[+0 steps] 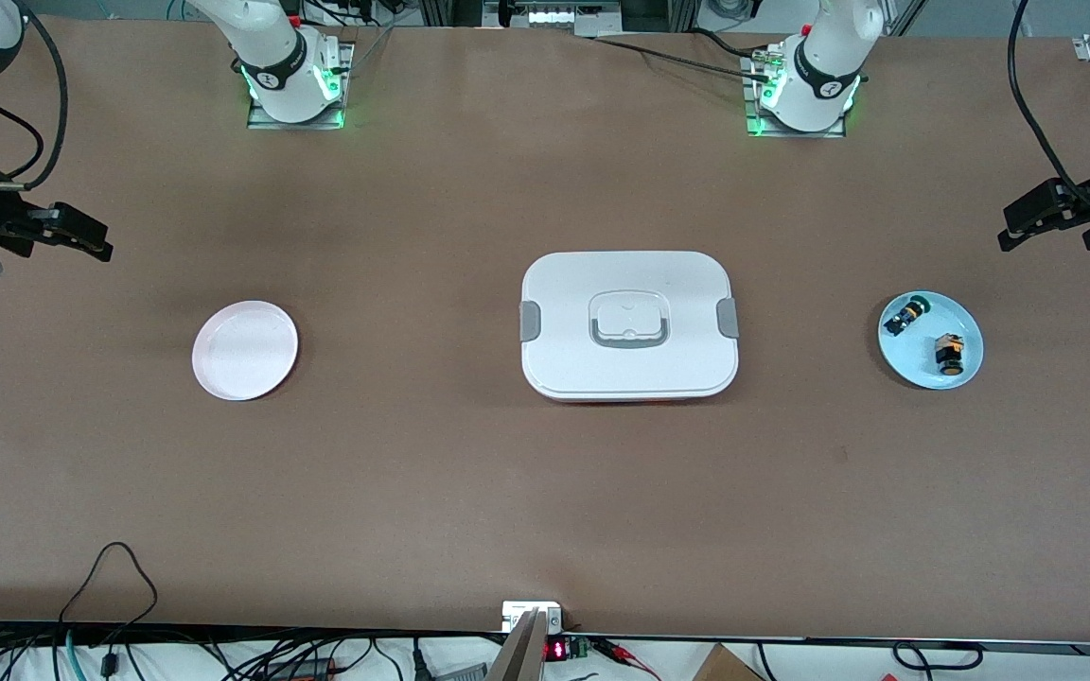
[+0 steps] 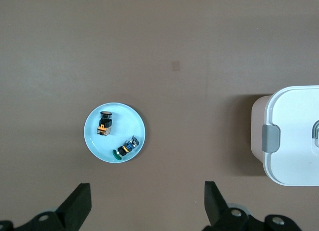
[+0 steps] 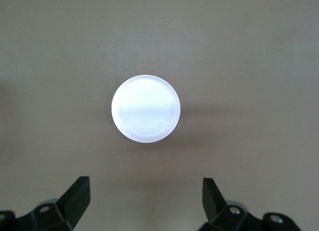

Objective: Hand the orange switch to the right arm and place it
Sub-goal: 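Lower the left gripper over the orange switch in the blue dish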

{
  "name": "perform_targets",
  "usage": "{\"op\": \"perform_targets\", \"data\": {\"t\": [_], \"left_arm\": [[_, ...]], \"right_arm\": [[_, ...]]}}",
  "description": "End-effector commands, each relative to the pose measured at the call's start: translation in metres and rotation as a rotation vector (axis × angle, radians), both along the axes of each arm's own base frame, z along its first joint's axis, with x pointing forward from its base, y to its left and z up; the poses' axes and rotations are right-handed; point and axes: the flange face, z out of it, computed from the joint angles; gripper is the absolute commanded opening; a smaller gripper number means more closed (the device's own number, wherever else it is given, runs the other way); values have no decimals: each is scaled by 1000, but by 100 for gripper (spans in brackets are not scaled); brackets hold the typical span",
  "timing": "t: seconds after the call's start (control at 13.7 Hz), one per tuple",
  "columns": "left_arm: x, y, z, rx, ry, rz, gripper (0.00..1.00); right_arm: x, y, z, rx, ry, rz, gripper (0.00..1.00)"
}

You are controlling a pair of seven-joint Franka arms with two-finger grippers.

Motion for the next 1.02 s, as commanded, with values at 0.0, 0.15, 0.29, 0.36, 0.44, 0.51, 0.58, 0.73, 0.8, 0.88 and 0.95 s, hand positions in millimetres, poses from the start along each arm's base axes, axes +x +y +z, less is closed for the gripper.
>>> {"op": "perform_targets", "data": {"t": [0.0, 0.15, 0.29, 0.36, 0.44, 0.51, 0.58, 0.73, 0.8, 0.88, 0.95], "left_arm": [[3, -4, 8, -21, 1, -2, 100], [3, -4, 9, -21, 0, 2, 100], [3, -4, 7, -20, 3, -2, 100], [3, -4, 4, -20, 9, -11, 100], [3, -3, -2, -23, 21, -13, 100], [6, -4, -10, -24, 38, -16, 100], [7, 0, -21, -26, 58, -47, 100], [16, 12, -53, -30, 106, -225, 100], [21, 21, -71, -34, 120, -289, 100], [23, 29, -91, -42, 147, -339, 100], [28, 40, -111, -38, 170, -384, 100]], "right_arm": [[2, 1, 5, 8, 4, 22, 100], [2, 0, 5, 8, 4, 21, 100], [3, 1, 2, 6, 9, 24, 100], [3, 2, 2, 6, 9, 27, 100], [3, 2, 2, 6, 9, 27, 100], [3, 2, 2, 6, 9, 26, 100], [3, 2, 2, 6, 9, 24, 100], [3, 2, 2, 6, 9, 24, 100], [3, 2, 3, 6, 7, 22, 100], [3, 1, 5, 6, 2, 21, 100], [4, 1, 7, 7, -1, 22, 100]]}}
